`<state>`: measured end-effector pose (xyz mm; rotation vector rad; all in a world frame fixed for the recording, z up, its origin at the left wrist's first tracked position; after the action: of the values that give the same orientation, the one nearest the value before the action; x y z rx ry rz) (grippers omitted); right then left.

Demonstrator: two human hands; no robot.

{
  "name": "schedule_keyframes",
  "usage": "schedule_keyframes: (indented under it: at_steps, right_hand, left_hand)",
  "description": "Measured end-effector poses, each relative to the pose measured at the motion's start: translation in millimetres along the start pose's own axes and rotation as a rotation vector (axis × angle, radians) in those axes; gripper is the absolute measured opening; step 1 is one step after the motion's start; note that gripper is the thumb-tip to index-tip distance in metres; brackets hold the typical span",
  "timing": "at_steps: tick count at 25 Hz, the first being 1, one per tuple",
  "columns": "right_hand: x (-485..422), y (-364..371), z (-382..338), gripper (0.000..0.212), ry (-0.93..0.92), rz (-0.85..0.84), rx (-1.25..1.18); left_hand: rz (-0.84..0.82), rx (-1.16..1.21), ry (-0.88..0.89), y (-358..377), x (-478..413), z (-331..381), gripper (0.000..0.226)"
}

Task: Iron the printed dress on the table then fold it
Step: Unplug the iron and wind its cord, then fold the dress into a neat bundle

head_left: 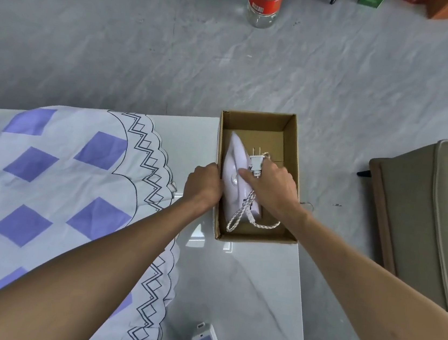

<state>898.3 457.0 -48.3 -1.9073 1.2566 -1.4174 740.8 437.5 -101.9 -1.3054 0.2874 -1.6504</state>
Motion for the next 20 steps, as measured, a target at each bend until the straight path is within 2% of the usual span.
schedule_keyframes:
  at_steps: [3,5,8,11,14,16,17,20]
  right_hand:
    - [1.2,-32.2,-2.1,0.029,-0.071,0.266,-0.108]
    - [-7.9,-30.3,1.0,0.023,-0.096,0.228,-0.242]
    - [-20.6,-2.2,20.7,0.034,0.005,0.072,-0.412]
    - [-24.2,19.4,44.2,0.049,0.144,0.033,-0.347]
    - [-20.6,25.2,47.5,0.060,0.211,-0.012,-0.240]
    - [-12.5,13.7,32.8,0.066,0.178,0.020,-0.138]
    - [-5.1,5.5,19.9,0.063,0.132,0.047,-0.074]
    - [25.0,-16.8,-27.4,0.045,-0.025,0.124,-0.103]
  left_hand:
    - [-0.015,0.022,0.005,3.1,0.0,-1.9,0.019]
    - [-0.011,0.046,0.008,2.7,1.2,-1.5,0.019]
    - [0.002,0.062,0.011,2.2,2.6,-2.6,0.022]
    - [0.010,0.085,-0.001,3.4,1.2,-6.4,0.022]
    - [-0.051,0.178,0.002,8.5,-2.6,-12.4,0.027]
    - [-0.113,0.279,-0.005,6.8,2.8,-16.5,0.045]
    - [-0.139,0.328,-0.002,3.5,9.2,-18.3,0.049]
    - [-0.223,0.525,-0.008,-18.2,45.9,-24.0,0.034]
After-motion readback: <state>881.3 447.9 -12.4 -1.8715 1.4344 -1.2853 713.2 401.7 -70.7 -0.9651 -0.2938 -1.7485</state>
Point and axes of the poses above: each hand's wrist, its own x-axis away from the middle knuckle, its own y-axis out of the palm, z = x × y, the point moved 9 cm from there along -x, towards the middle knuckle, and after that the axes turned 7 degrees about -z, right-handed, at the moved point
